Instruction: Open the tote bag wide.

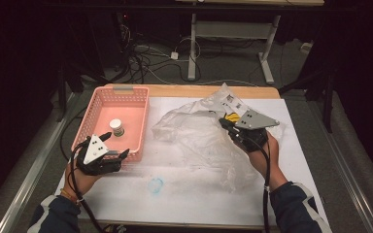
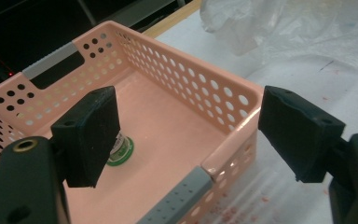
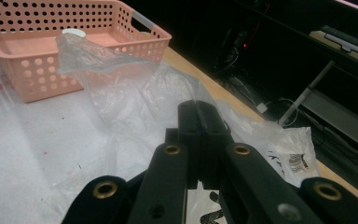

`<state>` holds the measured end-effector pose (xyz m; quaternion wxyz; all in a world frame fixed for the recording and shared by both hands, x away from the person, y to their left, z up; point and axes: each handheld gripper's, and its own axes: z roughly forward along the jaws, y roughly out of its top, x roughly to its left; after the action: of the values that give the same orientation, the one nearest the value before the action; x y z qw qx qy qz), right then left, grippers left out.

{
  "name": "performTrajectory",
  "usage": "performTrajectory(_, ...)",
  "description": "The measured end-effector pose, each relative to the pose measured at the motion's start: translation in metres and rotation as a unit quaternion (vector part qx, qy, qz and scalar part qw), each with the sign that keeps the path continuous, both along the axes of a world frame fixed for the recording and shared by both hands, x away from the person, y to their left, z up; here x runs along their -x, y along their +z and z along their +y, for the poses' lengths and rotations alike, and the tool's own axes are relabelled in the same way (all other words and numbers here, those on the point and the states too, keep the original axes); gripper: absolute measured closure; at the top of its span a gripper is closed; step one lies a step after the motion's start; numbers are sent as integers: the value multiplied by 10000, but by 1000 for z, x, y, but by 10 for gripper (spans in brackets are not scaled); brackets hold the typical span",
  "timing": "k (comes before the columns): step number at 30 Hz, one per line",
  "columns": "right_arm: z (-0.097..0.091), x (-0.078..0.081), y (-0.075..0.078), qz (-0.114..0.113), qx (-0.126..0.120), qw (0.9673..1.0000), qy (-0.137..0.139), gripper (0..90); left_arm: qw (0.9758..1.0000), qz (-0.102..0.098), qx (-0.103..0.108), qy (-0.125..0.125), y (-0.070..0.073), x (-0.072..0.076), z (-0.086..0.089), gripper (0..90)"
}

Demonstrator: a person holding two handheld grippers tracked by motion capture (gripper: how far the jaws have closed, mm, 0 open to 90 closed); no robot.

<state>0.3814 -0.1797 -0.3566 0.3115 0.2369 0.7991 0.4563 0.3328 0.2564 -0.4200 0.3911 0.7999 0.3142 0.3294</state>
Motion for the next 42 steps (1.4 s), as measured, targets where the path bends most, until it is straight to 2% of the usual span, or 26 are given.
performTrajectory(3,-1,0,3,-47,-32,10000,-28,900,10000,2,-1,75,5,-4,3,201)
performTrajectory(7,0,0,9,-139,-88,9999,-27,900,9997,179,18,146,12,-12,8,202)
performTrajectory(9,1,1,11,-228,-81,9997,-14,900,9995,225,-63,224,15,-18,9,199)
performTrajectory(12,3,4,14,-317,-93,9995,-18,900,9987,403,-82,291,18,-29,11,199)
performTrajectory(14,4,5,16,-408,-76,9991,-37,900,9981,494,-169,320,20,-36,13,198)
performTrajectory(17,6,5,16,-443,-80,9990,-25,900,9964,694,-324,371,22,-50,14,198)
performTrajectory(24,6,3,15,-434,-124,9990,24,900,9909,1149,-446,549,18,-91,14,198)
performTrajectory(27,3,3,17,-468,-188,9987,18,900,9872,1372,-566,578,16,-109,12,199)
performTrajectory(29,1,4,17,-475,-211,9986,5,900,9836,1502,-763,648,14,-120,10,210)
performTrajectory(32,1,5,18,-518,-232,9984,27,900,9750,1833,-1015,734,8,-136,9,219)
performTrajectory(35,2,6,18,-515,-237,9984,43,900,9656,2162,-1156,863,-1,-150,12,247)
performTrajectory(37,2,5,17,-485,-236,9985,53,900,9605,2371,-1145,897,-7,-156,14,281)
performTrajectory(42,3,5,16,-449,-216,9987,84,900,9530,2708,-1070,842,-14,-166,18,368)
